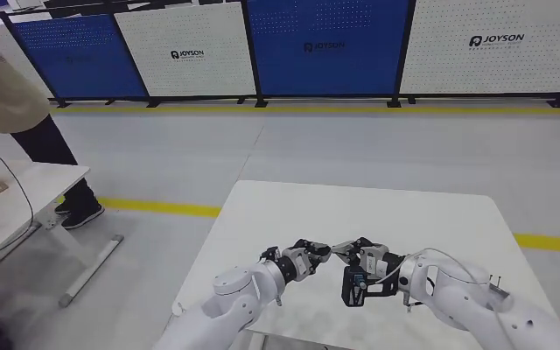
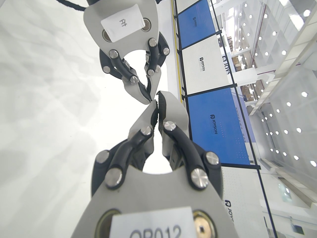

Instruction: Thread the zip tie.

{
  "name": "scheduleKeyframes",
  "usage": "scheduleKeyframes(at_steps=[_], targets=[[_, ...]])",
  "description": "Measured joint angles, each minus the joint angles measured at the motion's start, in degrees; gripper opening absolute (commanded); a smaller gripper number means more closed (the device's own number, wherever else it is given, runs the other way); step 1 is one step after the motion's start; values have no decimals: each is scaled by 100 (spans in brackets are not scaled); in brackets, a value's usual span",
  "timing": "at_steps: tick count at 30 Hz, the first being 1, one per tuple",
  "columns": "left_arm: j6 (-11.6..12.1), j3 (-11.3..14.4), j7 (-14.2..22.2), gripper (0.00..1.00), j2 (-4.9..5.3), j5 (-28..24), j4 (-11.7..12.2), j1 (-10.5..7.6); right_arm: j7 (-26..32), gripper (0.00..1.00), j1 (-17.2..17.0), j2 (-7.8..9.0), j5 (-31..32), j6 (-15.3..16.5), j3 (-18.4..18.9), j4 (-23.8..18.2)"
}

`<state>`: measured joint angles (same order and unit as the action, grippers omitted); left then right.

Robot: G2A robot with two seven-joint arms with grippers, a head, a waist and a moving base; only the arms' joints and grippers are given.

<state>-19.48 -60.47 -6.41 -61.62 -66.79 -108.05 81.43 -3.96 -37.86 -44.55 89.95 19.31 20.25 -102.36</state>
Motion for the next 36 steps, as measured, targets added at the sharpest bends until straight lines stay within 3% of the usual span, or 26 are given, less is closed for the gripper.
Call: scheduleKeyframes(at_steps=[5, 8, 9, 10, 17, 23, 26, 29, 31, 36], targets=[[0, -25, 68, 0, 2, 71, -30, 53, 0, 0, 0, 0, 0, 0, 0, 0], [0, -37, 90, 0, 0, 95, -35, 68, 1, 65, -31, -4, -6, -3, 11, 0], [0, -40, 93, 0, -2, 107, -37, 72, 2, 93, -65, -9, -10, 3, 29, -1], [0, -43, 96, 0, -4, 120, -39, 77, -2, 100, -106, -18, -10, 13, 59, -2], [146, -59, 34, 0, -32, 255, 69, 75, -233, 100, -260, -10, -210, 17, 243, 93], [548, -170, -15, 0, -35, 656, 150, 159, -774, 100, -677, 270, -726, 17, 735, 268], [876, -135, -23, 0, -30, 1215, 184, 237, -629, 100, -951, 433, -1573, 17, 883, 318], [1244, 13, -146, 0, -49, 1845, 242, 341, -538, 100, -980, 542, -2722, 17, 762, 306], [1310, 83, -220, 0, -65, 1982, 258, 377, -539, 100, -967, 549, -3213, 17, 746, 311], [1297, 82, -217, 0, -65, 1942, 256, 375, -542, 100, -968, 545, -2804, 17, 751, 311]])
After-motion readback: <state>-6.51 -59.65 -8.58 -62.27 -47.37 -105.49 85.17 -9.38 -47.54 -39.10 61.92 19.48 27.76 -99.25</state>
